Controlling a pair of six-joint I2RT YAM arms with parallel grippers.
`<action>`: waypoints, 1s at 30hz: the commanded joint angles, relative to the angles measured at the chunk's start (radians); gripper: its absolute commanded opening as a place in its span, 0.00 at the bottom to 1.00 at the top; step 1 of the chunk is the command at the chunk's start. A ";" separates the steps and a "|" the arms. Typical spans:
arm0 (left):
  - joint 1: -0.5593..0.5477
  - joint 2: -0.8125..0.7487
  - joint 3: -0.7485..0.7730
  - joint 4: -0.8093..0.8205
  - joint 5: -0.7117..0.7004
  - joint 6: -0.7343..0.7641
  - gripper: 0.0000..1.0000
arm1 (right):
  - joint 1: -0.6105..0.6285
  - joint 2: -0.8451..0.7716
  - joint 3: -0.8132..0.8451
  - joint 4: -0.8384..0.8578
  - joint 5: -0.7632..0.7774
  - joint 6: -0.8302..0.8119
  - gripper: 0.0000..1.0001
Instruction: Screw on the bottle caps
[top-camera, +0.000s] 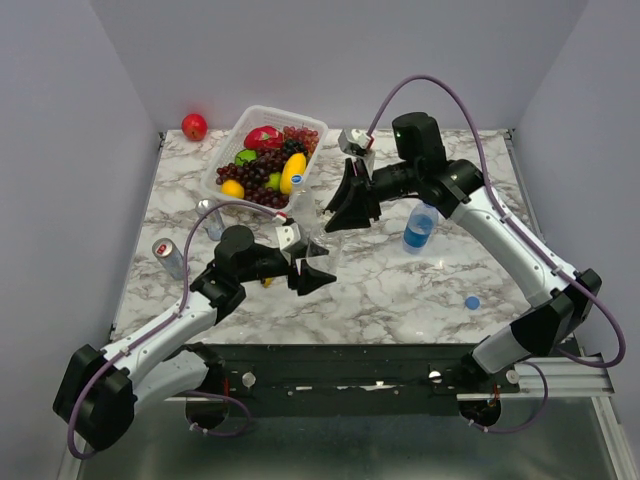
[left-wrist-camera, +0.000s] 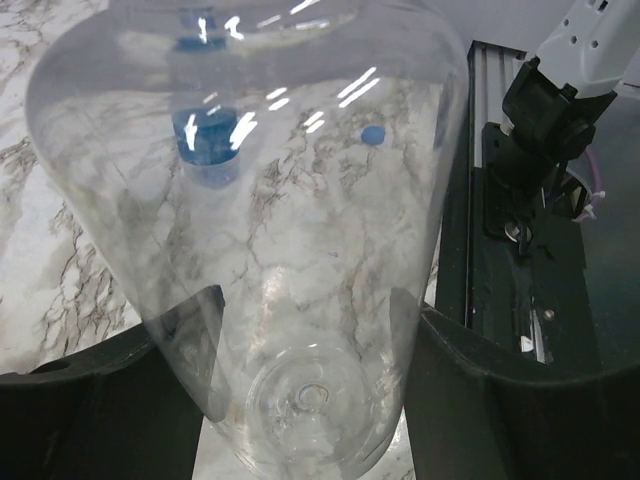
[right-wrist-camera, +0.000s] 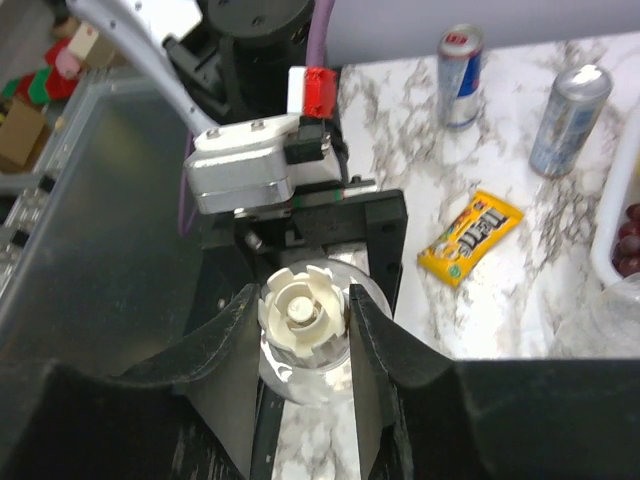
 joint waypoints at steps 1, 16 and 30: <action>0.018 -0.008 0.040 0.186 -0.077 -0.116 0.00 | 0.003 -0.055 -0.135 0.252 0.086 0.250 0.25; 0.035 -0.021 0.061 0.194 -0.205 -0.148 0.00 | 0.005 -0.063 -0.169 0.404 0.260 0.484 0.00; 0.094 0.024 0.116 0.252 -0.296 -0.326 0.00 | 0.006 -0.064 -0.172 0.511 0.520 0.636 0.00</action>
